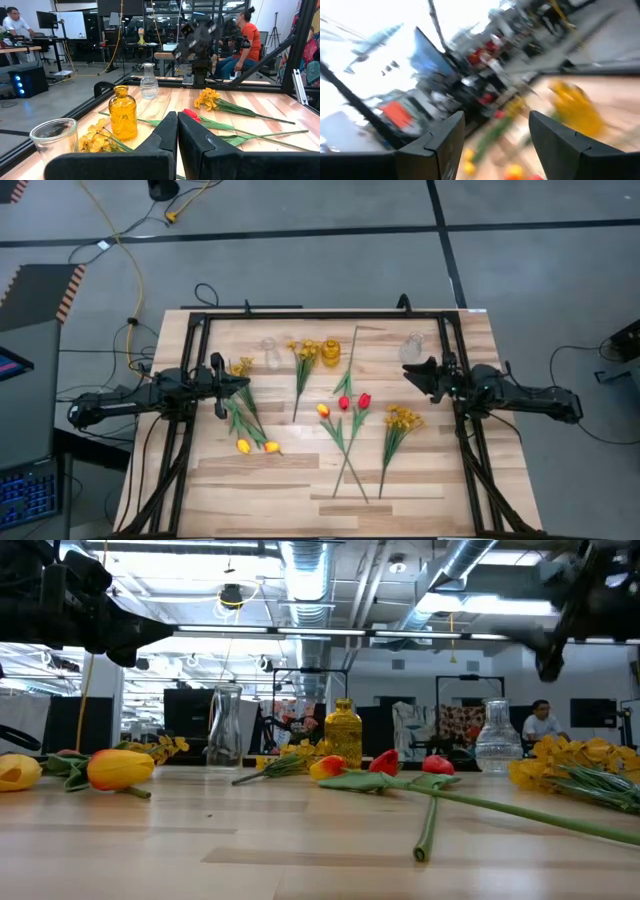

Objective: Sort flowers into vase by color
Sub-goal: Put the right yellow flowers into the right transparent flower vase

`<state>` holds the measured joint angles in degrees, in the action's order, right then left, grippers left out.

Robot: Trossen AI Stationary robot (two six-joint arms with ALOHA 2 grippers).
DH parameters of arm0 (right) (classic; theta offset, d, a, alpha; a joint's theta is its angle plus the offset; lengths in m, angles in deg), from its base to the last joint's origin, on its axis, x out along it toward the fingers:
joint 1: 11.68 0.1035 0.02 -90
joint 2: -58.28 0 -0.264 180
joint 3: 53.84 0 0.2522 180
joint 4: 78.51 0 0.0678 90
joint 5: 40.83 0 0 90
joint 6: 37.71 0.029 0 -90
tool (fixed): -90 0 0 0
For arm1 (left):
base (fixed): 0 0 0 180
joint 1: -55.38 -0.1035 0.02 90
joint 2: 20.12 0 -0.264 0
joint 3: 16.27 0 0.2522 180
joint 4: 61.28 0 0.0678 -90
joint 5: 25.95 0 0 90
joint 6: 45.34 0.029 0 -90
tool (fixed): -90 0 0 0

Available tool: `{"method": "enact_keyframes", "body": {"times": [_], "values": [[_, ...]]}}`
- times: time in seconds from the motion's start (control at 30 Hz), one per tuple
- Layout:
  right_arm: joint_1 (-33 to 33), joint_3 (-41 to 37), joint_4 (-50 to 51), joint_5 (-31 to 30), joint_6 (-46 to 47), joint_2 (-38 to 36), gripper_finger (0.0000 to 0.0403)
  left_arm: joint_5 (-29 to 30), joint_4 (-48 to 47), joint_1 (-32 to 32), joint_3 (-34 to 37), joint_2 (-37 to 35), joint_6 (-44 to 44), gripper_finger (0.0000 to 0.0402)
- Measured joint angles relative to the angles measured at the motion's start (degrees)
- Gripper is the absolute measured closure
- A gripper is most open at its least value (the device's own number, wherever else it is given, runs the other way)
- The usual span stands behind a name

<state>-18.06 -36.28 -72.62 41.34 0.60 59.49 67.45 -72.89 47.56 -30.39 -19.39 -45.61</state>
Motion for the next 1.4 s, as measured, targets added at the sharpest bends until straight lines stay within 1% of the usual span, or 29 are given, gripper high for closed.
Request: {"method": "enact_keyframes", "body": {"times": [0.13,0.23,0.3,0.43,0.6,0.9,1.0,1.13,1.2,1.4], "values": [[0.28,5.66,-0.04,4.32,-3.76,0.27,0.0154,0.0,0.0,0.01,-0.01,0.0,0.01,0.0401],[1.45,9.77,0.18,4.5,-6.67,1.8,0.0154,0.0,-0.02,0.02,0.0,-0.02,0.0,0.0401],[2.52,12.42,0.78,4.59,-6.7,3.42,0.0154,0.01,-0.02,0.01,0.0,0.0,0.01,0.0401],[5.11,17.39,7.2,4.63,-4.97,8.33,0.0154,0.07,-0.02,0.02,0.0,-0.01,0.01,0.0401],[8.44,24.65,16.64,3.97,4.94,17.85,0.0154,0.31,0.0,0.01,0.0,0.0,0.01,0.0401],[14.74,36.47,33.18,3.48,30.57,36.88,0.0154,0.29,0.0,0.01,0.0,0.0,0.0,0.0401],[17.05,39.29,38.26,4.63,39.08,42.89,0.0154,0.28,0.02,0.0,0.0,0.0,0.0,0.0401],[19.82,42.19,42.16,8.93,48.24,49.63,0.0154,0.28,0.02,0.01,0.0,0.0,0.0,0.0401],[21.35,42.79,42.54,10.7,51.99,52.62,0.0154,0.28,0.01,0.02,0.0,0.0,0.0,0.0401],[26.06,43.06,42.66,10.99,62.77,60.13,0.0154,0.26,0.02,0.01,-0.01,0.0,0.0,0.0401]]}}
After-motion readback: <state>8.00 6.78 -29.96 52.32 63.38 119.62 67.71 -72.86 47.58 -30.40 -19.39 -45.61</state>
